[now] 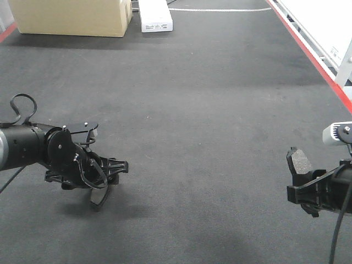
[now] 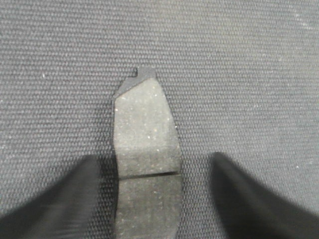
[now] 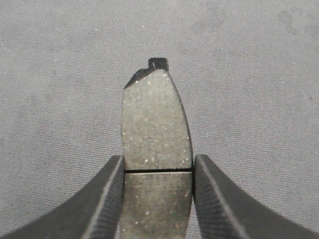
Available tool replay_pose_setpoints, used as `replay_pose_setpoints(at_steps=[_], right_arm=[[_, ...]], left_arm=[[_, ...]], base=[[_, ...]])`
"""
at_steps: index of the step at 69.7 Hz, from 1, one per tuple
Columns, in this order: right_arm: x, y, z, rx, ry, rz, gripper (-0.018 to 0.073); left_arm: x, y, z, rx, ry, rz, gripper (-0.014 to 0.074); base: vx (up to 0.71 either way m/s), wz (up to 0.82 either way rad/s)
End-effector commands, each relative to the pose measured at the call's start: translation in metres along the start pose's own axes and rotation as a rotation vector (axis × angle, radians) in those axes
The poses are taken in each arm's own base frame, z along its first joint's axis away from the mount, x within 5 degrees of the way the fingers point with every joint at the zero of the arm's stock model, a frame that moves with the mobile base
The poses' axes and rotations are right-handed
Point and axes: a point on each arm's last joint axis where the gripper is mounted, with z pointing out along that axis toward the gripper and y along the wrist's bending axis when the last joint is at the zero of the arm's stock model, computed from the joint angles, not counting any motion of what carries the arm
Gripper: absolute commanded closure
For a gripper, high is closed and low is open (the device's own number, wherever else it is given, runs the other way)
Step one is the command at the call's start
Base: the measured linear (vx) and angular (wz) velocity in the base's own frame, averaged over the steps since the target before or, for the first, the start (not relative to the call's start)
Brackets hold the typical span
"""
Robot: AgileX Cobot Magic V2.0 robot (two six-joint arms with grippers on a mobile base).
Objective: Move and align brake pads A on conveyor
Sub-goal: 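Lower the left gripper and release its brake pad onto the belt, then lower the right gripper and release its brake pad onto the belt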
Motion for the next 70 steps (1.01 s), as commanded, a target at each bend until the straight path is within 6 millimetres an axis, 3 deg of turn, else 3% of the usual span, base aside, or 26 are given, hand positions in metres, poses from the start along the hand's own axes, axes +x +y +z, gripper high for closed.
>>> replay_pose_setpoints(at_steps=[1,17,26,37,52,66,70], right_arm=[[-0.016,0.001,-0.008,-0.008,-0.119,-0.006,0.0546],[-0.016,0.001,-0.008,-0.008,-0.119,-0.006,0.0546],[-0.016,0.001,-0.008,-0.008,-0.119,-0.006,0.0546],[-0.016,0.001,-0.008,-0.008,-0.119,-0.006,0.0546],[-0.016,0.001,-0.008,-0.008,-0.119,-0.006,0.0546],[-0.016,0.001,-0.008,-0.008,-0.119,-0.006,0.0546],[-0.016,0.001,-0.008,-0.008,-0.119,-0.006,0.0546]], left_arm=[[-0.018,-0.012,-0.038,0.073,-0.164,0.001,0.0033],[-0.008,-0.018,-0.096,0.127,-0.333,0.091,0.005],[0.011,-0.014,-0.135,0.155,-0.422,0.141,0.0095],[0.039,-0.001,-0.169,0.184,-0.498,0.147,0.0207],[0.074,0.018,-0.201,0.216,-0.592,0.156,0.0423],[0.1,0.032,-0.212,0.226,-0.63,0.161,0.0604],[0.106,0.035,-0.213,0.232,-0.642,0.161,0.0606]], base=[[0.0,0.0],[0.0,0.0],[0.0,0.0],[0.0,0.0],[0.0,0.0],[0.0,0.0],[0.0,0.0]])
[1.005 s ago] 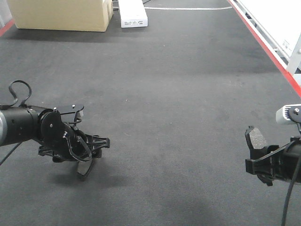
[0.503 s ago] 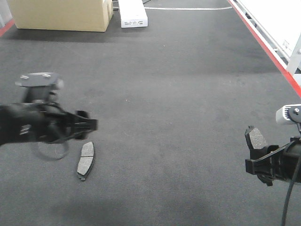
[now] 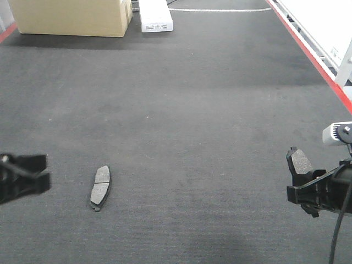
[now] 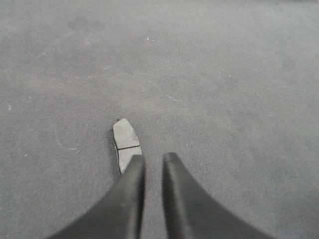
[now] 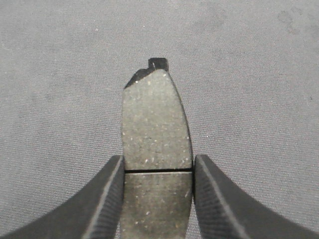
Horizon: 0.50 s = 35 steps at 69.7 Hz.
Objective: Move and align brake pads A on conveyor
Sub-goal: 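Lower the right gripper and release its brake pad onto the belt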
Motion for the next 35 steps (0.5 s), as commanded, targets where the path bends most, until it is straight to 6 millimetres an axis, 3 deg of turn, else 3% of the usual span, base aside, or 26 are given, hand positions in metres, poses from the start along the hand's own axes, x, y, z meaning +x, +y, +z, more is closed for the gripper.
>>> replay_pose_setpoints(at_steps=[1,35], right_arm=[[-0.0164,0.001,-0.0082,-0.008,-0.119,-0.006,0.0546],[-0.0164,0.001,-0.0082,-0.008,-0.119,-0.006,0.0546]], left_arm=[[-0.0061,-0.0027,-0.0138,0.04,-0.107,-0.003,0.0605],[-0.0007,-0.0008,-0.0214,0.045,-0.119,-0.005,0.0604]], base=[[0.0,0.0],[0.0,0.0]])
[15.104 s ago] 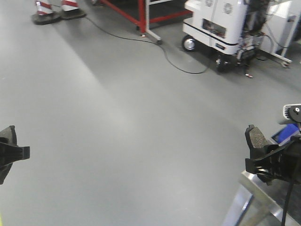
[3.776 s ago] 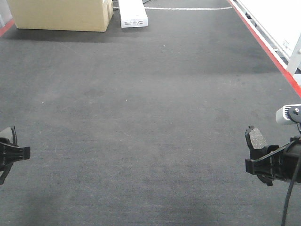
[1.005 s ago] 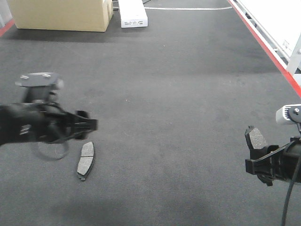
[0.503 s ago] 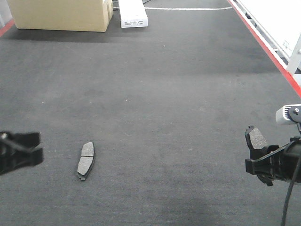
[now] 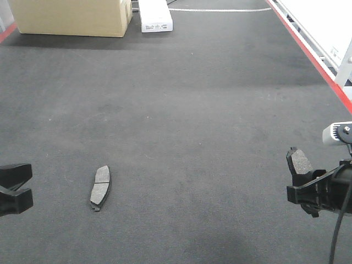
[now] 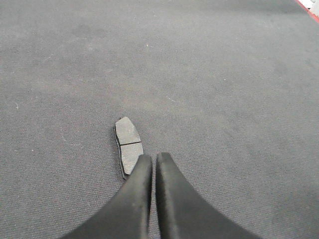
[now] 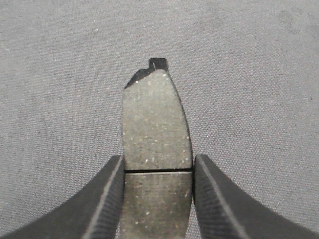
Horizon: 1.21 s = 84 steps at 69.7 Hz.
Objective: Move and align brake pads A on conveyor
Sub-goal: 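Lower the right gripper and release its brake pad onto the belt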
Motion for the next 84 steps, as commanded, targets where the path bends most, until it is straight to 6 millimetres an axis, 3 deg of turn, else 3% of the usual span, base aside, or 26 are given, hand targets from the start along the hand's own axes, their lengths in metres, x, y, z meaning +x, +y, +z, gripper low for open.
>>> replay_pose_setpoints(at_steps=[1,36,47,58,66,76,84], right_arm=[[-0.016,0.001,-0.008,-0.008,-0.119,-0.006,0.0546],[-0.019,0.002,-0.008,-0.023,-0.145,0.025,0.0545],[-0.036,0.006,0.005,-0.043,-0.109,0.052,0.0543],[-0.06,0.012,0.035,-0.065,-0.017,0.096,0.0536],[-0.075,0.035,0.062,-0.124,0.065,0.041,0.0534],[-0.082,0.071,0.101,-0.178,0.149,-0.004,0.0534],[-0.081,0.077,0.128,-0.157,0.23,0.025,0.0534]], left_arm=[[-0.012,-0.005,-0.005,0.034,-0.082,-0.007,0.0604],[-0.012,-0.005,-0.005,0.034,-0.082,-0.007,0.0604],[-0.012,-0.005,-0.005,0.034,-0.082,-0.007,0.0604],[-0.012,-0.005,-0.005,0.034,-0.082,-0.007,0.0604],[-0.012,-0.005,-0.005,0.034,-0.082,-0.007,0.0604],[-0.012,-0.005,-0.005,0.034,-0.082,-0.007,0.0604],[-0.012,-0.005,-0.005,0.034,-0.082,-0.007,0.0604]], base=[[0.0,0.0],[0.0,0.0],[0.0,0.0],[0.0,0.0],[0.0,0.0],[0.0,0.0],[0.0,0.0]])
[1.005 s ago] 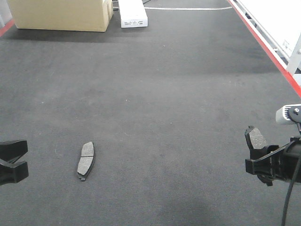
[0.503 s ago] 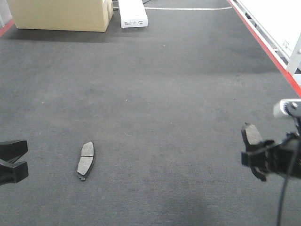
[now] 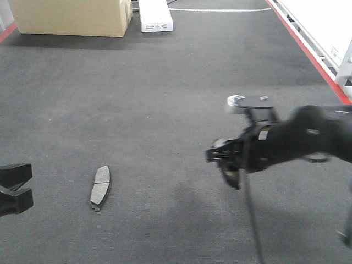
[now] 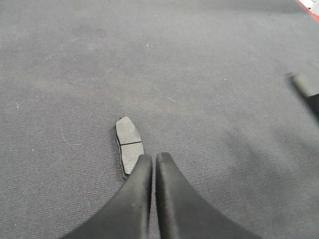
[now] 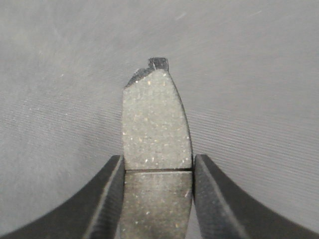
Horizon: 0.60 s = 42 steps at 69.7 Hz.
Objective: Move and align brake pads A on conveyor
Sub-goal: 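Lower the right gripper and release its brake pad onto the belt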
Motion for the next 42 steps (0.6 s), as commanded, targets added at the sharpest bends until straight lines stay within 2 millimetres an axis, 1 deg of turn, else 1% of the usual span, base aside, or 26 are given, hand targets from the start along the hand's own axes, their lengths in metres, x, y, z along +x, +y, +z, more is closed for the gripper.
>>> replay_pose_setpoints(at_steps=[1,8,24,35,42], right_arm=[[-0.019,0.003,-0.001,0.0,-0.061,0.023,0.0534],[-0.02,-0.001,0.014,0.031,-0.051,0.044,0.0534],[-0.016,-0.009,0.038,0.089,-0.02,0.113,0.0534],[-0.013,-0.013,0.049,0.122,-0.001,0.148,0.0533],[-0.011,-0.014,0.051,0.13,0.019,0.148,0.0528]], left_arm=[[-0.012,-0.005,-0.005,0.034,-0.082,-0.006,0.0604],[-0.012,-0.005,-0.005,0.034,-0.082,-0.006,0.0604],[-0.012,-0.005,-0.005,0.034,-0.082,-0.006,0.0604],[-0.012,-0.005,-0.005,0.034,-0.082,-0.006,0.0604],[-0.012,-0.005,-0.005,0.034,-0.082,-0.006,0.0604]], base=[[0.0,0.0],[0.0,0.0],[0.0,0.0],[0.0,0.0],[0.0,0.0]])
